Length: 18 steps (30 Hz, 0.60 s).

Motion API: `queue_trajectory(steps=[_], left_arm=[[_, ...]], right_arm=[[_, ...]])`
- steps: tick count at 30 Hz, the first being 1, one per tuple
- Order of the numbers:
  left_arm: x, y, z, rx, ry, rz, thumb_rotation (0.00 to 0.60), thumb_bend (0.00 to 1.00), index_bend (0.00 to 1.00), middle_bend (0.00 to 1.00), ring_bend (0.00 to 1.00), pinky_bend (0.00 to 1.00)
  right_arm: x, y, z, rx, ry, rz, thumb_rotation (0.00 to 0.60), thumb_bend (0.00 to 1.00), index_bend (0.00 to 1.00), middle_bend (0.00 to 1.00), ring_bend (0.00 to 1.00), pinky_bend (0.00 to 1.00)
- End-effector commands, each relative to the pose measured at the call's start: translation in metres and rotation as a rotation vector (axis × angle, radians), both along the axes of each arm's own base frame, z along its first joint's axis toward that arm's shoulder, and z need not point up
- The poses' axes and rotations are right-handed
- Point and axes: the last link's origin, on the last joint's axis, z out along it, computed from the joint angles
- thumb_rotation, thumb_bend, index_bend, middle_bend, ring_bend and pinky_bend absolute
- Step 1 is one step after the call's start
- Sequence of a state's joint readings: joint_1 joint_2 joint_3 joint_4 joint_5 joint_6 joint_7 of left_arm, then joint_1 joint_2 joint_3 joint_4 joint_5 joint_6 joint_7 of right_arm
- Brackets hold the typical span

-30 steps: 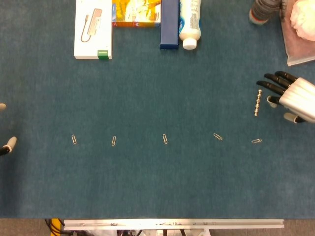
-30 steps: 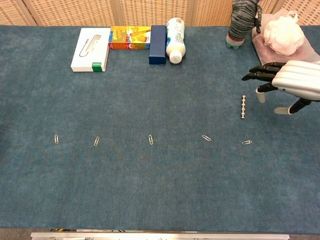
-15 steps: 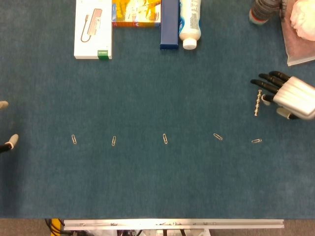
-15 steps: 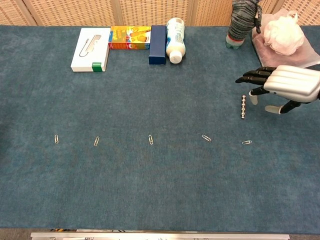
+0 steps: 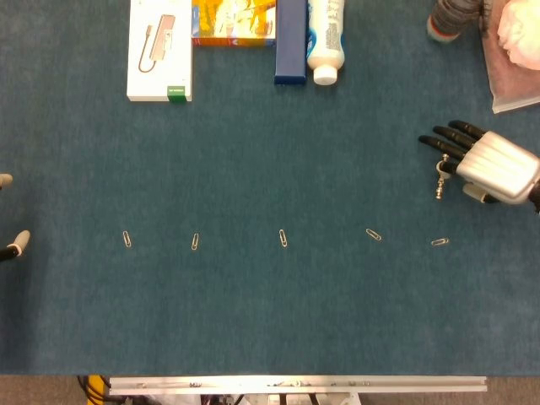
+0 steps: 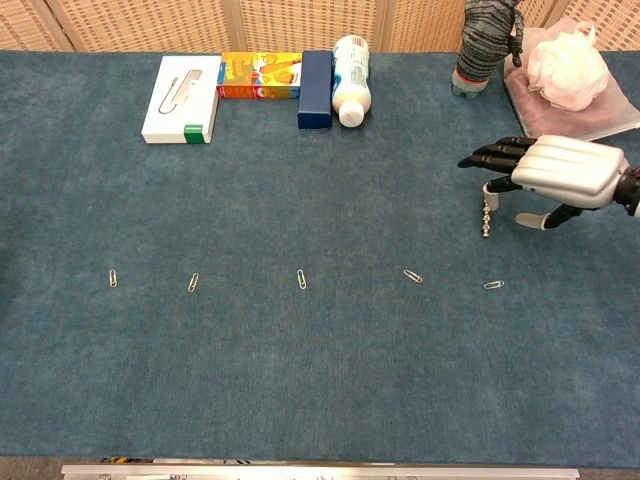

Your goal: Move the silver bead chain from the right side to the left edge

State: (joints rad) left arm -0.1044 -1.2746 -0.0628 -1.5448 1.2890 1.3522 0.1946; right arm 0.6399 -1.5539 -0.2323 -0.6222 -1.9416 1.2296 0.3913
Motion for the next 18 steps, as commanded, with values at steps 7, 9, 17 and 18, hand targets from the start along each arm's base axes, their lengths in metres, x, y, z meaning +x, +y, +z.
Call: queue_trajectory(steps=[7,9,17,18], left_arm=[[0.000,0.000,0.000,0.001,-0.002,0.003,0.600,0.18,0.25,0.33,0.20,0.30],[0.000,0.000,0.000,0.001,-0.001,0.003,0.600,0.18,0.25,0.33,0.21,0.31],[-0.001,0.000,0.000,0.001,0.001,0.008,0.600,0.18,0.25,0.33,0.21,0.31],[-0.001,0.000,0.000,0.001,0.001,0.008,0.600,0.18,0.25,0.33,0.21,0.31]], right_arm=[[0.005,0.000,-0.007,0.031,0.008,0.035,0.600,0.32,0.43,0.06,0.00,0.11],[0.006,-0.001,-0.009,0.043,0.017,0.048,0.600,0.32,0.43,0.06,0.00,0.11],[0.010,-0.003,-0.015,0.067,0.033,0.074,0.600,0.32,0.43,0.06,0.00,0.10],[0.010,-0.003,-0.016,0.069,0.034,0.075,0.600,0.32,0.43,0.06,0.00,0.10]])
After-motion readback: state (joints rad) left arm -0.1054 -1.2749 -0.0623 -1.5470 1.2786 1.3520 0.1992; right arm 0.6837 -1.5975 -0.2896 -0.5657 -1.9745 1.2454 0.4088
